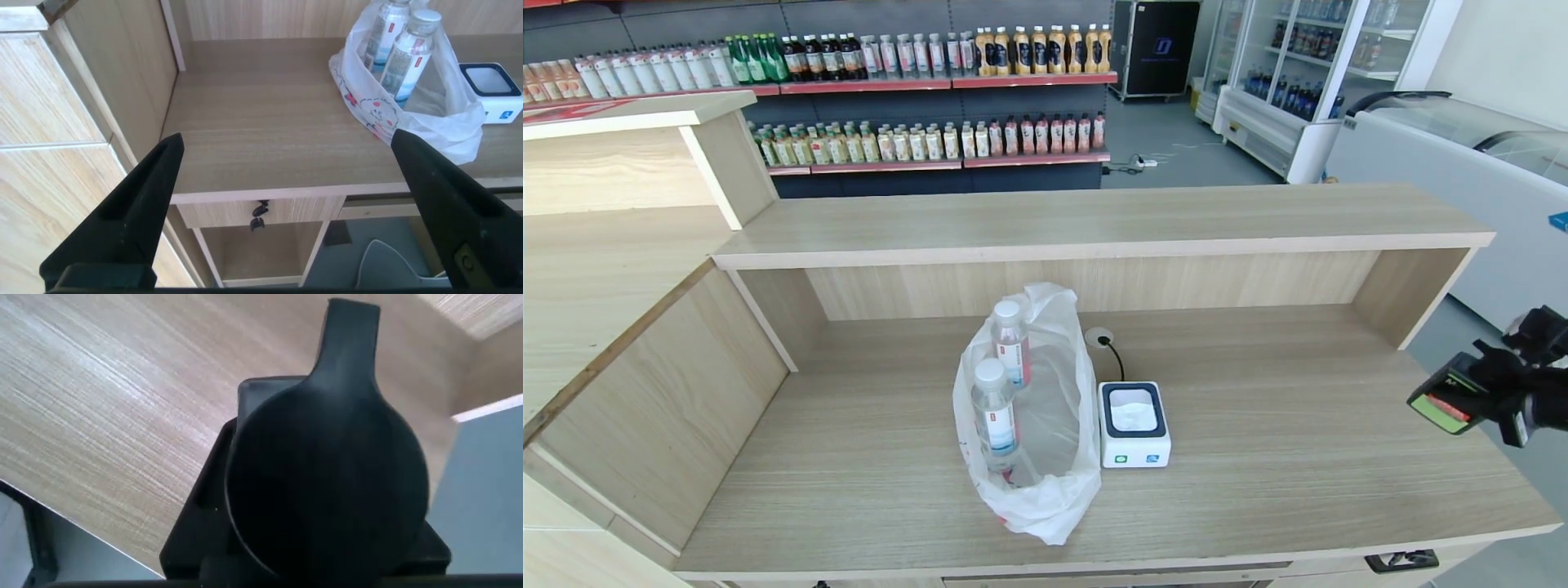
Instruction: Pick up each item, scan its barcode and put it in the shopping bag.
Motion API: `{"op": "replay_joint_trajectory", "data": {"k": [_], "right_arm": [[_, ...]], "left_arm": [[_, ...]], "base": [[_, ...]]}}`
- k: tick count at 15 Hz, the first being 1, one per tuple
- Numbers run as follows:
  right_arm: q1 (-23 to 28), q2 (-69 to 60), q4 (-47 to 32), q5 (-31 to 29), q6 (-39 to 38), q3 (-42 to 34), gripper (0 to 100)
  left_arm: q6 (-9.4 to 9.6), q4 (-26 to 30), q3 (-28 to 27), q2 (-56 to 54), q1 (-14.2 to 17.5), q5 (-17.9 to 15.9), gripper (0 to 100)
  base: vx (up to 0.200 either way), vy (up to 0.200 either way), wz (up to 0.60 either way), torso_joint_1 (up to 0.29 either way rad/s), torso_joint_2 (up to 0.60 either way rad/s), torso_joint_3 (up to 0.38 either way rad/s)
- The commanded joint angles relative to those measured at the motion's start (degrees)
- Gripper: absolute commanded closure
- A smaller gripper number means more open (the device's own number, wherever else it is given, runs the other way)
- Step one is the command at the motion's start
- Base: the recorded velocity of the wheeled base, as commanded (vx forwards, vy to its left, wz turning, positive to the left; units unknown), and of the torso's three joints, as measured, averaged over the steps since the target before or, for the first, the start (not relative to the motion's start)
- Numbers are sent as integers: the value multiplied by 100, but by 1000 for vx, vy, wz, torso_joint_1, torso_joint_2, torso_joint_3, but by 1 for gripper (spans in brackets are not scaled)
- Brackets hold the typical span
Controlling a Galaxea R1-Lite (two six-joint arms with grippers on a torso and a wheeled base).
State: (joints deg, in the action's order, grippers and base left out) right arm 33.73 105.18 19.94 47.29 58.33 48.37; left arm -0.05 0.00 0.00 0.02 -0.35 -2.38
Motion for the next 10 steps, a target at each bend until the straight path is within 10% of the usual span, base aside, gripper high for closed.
{"op": "replay_joint_trajectory", "data": {"k": [1, 4, 10], "right_arm": [[-473, -3197, 519, 0, 214, -1313, 100], [-1686, -4234, 1047, -79, 1409, -1726, 100], [-5280, -4251, 1319, -1389, 6753, -1708, 100]], "left_arm": [[-4, 0, 0, 6, 0, 0, 0], [-4, 0, 0, 6, 0, 0, 0], [-4, 0, 0, 6, 0, 0, 0]], "base": [[0, 0, 0, 0, 0, 0], [0, 0, 0, 0, 0, 0], [0, 0, 0, 0, 0, 0]]}}
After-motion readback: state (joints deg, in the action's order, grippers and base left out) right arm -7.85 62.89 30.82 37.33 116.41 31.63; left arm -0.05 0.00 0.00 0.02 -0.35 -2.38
